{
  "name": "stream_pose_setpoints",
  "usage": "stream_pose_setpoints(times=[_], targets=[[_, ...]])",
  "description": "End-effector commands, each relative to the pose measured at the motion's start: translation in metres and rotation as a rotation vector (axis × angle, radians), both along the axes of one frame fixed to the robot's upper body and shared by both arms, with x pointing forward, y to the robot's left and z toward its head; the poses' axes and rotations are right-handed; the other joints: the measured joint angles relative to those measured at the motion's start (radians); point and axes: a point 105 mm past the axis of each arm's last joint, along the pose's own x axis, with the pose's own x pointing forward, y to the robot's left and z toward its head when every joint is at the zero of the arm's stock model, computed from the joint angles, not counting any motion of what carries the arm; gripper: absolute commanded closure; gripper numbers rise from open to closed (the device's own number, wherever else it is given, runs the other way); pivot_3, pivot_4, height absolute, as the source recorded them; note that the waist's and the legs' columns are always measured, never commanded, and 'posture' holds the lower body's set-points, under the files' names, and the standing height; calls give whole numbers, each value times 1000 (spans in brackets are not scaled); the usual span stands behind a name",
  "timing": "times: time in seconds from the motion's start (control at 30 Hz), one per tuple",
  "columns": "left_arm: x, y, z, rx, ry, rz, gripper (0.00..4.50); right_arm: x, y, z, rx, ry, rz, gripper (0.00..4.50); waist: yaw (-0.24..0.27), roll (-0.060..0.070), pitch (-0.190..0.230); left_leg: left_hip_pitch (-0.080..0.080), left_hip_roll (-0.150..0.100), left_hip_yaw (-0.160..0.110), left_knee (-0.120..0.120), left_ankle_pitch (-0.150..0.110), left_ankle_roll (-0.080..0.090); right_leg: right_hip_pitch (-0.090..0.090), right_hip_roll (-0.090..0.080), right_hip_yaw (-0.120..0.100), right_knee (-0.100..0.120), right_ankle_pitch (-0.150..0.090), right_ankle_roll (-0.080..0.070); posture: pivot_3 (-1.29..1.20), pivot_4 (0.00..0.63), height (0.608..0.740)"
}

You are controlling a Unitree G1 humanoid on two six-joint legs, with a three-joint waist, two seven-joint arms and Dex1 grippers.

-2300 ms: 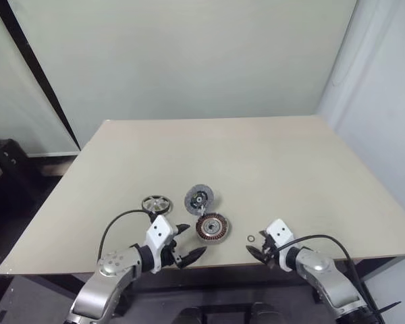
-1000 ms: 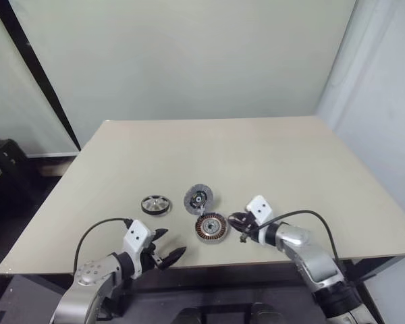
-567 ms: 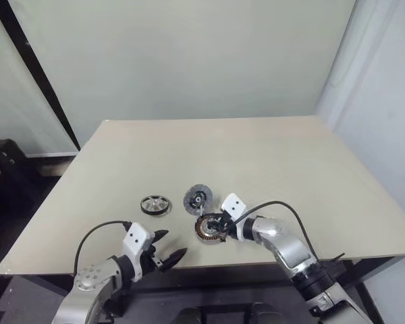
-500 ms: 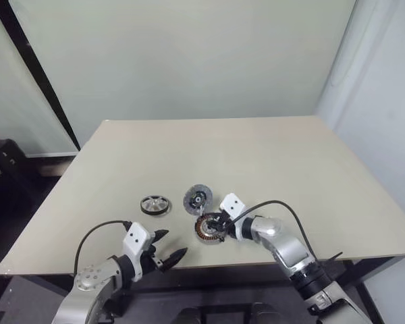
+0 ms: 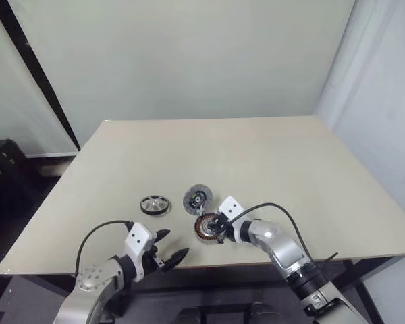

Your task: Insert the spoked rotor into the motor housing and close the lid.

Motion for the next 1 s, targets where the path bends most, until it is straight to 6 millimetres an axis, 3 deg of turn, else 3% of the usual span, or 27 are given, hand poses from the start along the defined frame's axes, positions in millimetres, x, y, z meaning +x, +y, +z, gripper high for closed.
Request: stream_pose_setpoints(times=[0.03,1.0], targets=[[6,-3,12,13,-62,-22,0,5,4,11,25,-42,4,3760,0,0,0,0,0,0,0,0,0,0,0,0,0,0,0,0,0,740],[4,-5,10,18,-61,-32,0,10,4,6,23,-48,-8,3760,0,0,0,0,0,0,0,0,0,0,1,0,0,0,0,0,0,740]])
